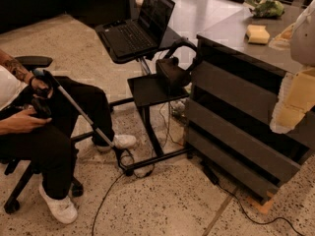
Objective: Knock pepsi can over
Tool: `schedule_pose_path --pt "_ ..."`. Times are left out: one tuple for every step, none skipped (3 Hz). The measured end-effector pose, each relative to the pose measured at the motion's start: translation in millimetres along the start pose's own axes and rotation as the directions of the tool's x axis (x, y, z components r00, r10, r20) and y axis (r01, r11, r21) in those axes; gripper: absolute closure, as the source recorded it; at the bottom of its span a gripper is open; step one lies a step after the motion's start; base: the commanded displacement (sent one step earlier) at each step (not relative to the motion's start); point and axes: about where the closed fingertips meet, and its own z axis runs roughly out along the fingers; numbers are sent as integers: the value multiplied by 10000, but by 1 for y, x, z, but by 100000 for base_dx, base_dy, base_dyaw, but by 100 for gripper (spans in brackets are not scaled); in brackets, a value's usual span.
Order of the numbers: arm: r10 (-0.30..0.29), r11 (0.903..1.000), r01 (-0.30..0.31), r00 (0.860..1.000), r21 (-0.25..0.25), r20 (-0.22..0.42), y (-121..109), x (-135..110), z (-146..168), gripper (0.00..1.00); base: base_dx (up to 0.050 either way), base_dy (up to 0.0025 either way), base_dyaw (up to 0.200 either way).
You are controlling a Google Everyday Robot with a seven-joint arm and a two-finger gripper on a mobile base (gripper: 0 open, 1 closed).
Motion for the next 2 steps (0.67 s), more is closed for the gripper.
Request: schedule_pose_path --pt "0 10000 0 10000 0 0 0 0 0 0 4849 1 3" --pt "0 10000 0 10000 0 0 0 0 0 0 4943 5 -98"
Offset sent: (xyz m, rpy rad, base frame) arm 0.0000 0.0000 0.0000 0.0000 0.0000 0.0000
